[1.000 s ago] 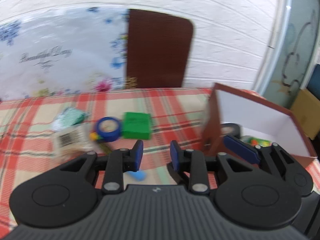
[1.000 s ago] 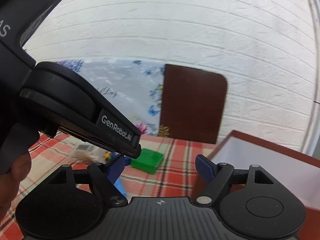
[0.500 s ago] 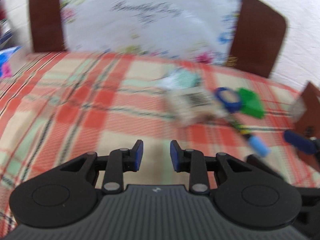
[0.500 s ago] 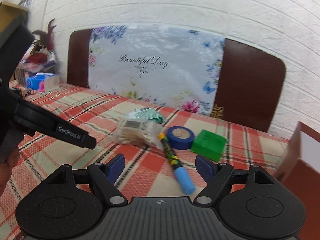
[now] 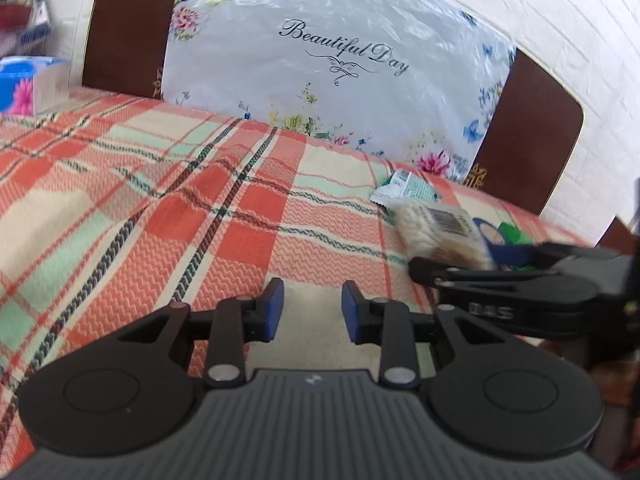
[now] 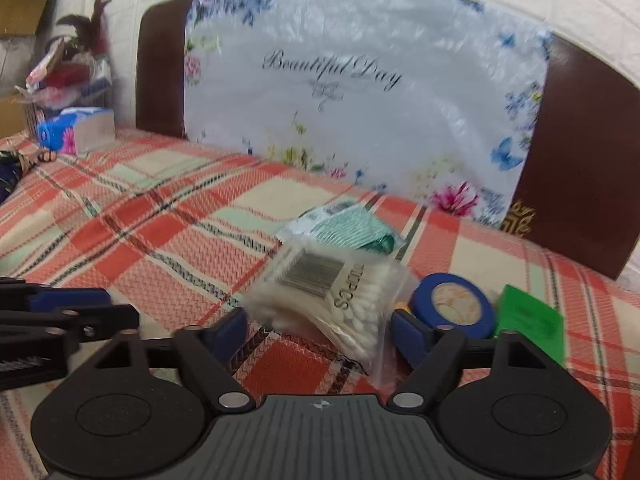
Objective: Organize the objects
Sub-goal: 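Grasp the bag of cotton swabs with the right tool, then take the cotton swab bag with the left tool and release it into the brown box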
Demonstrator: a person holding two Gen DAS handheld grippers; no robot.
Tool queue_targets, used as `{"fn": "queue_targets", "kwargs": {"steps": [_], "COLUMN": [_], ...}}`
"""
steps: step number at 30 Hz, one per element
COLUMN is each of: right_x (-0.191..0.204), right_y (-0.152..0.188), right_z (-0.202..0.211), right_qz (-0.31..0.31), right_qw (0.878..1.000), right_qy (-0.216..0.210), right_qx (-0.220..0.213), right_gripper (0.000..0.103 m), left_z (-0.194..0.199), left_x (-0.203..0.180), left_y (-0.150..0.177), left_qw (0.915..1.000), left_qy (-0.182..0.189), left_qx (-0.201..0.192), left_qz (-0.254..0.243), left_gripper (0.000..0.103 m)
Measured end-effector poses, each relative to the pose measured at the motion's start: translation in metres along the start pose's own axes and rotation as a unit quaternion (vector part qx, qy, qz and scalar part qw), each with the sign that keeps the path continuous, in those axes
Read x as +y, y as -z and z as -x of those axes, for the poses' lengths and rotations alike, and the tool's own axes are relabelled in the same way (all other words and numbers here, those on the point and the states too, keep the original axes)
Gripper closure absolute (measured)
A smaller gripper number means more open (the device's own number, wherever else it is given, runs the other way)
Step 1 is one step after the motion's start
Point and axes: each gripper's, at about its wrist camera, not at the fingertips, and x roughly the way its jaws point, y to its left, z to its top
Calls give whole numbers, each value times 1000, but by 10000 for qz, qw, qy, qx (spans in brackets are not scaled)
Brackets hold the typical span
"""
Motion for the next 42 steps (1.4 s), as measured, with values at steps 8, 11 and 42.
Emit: {"fn": "queue_targets", "kwargs": {"steps": [8, 11, 42], "right_x": [17, 19, -129], "right_y": [28, 38, 87], "right_z": [39, 57, 225], "right_qz": [678, 764, -415], "right_qw": [9976, 9969, 9698], "right_qy": [-10, -17, 1887], "right_qx": [-148, -174, -1491], "right_gripper": [97, 99, 100], "left_z": [0, -3, 33], "left_x": [-6, -2, -299], "left_y": [-3, -15, -53], "left_qw": [9999, 9989, 9469], "left_qy": [-63, 254, 2877], "left_qx": [76, 229, 471], "left_qz": [-68, 323, -1356], "left_gripper": [67, 47, 68]}}
